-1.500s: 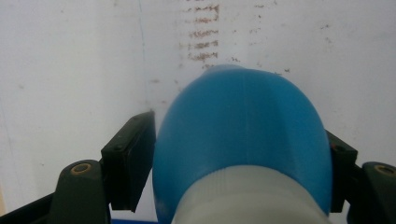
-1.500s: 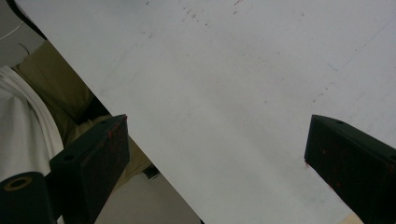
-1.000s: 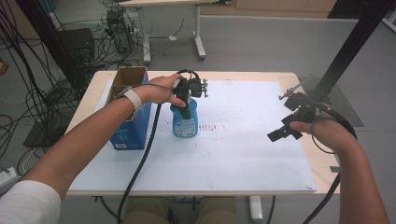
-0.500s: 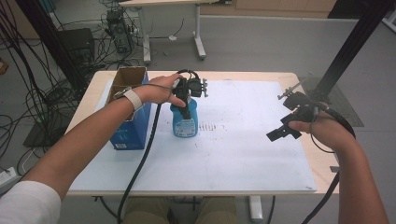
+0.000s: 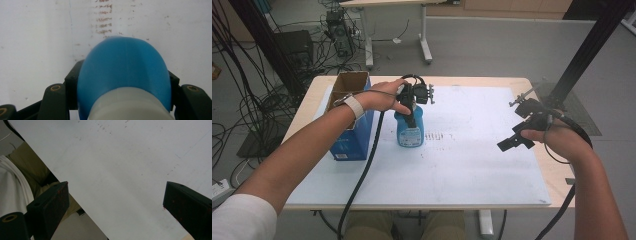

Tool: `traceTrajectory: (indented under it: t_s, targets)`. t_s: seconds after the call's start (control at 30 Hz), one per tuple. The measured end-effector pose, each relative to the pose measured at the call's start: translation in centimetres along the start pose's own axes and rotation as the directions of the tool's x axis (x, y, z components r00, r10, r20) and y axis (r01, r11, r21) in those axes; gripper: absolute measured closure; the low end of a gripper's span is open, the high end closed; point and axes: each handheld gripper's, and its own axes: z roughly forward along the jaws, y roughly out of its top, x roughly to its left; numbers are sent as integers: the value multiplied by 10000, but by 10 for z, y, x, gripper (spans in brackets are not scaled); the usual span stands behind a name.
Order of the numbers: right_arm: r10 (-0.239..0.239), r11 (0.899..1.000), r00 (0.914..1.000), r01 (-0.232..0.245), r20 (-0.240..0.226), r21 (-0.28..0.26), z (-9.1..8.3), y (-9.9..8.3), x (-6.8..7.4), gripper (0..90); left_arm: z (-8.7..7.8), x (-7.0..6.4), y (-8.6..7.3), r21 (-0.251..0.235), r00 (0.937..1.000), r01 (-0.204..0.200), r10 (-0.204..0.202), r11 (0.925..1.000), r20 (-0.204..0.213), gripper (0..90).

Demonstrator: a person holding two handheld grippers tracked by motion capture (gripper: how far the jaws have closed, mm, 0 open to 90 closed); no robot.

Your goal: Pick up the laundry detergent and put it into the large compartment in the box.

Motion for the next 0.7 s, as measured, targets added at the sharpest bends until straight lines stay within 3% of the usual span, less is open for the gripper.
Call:
traceTrajectory:
  t_s: [0.7]
  targets:
    - [-46, 10000, 10000, 46, -28, 34, 1, 2, -1, 68, 0, 1, 0, 24, 10000, -16, 16, 10000, 29, 387]
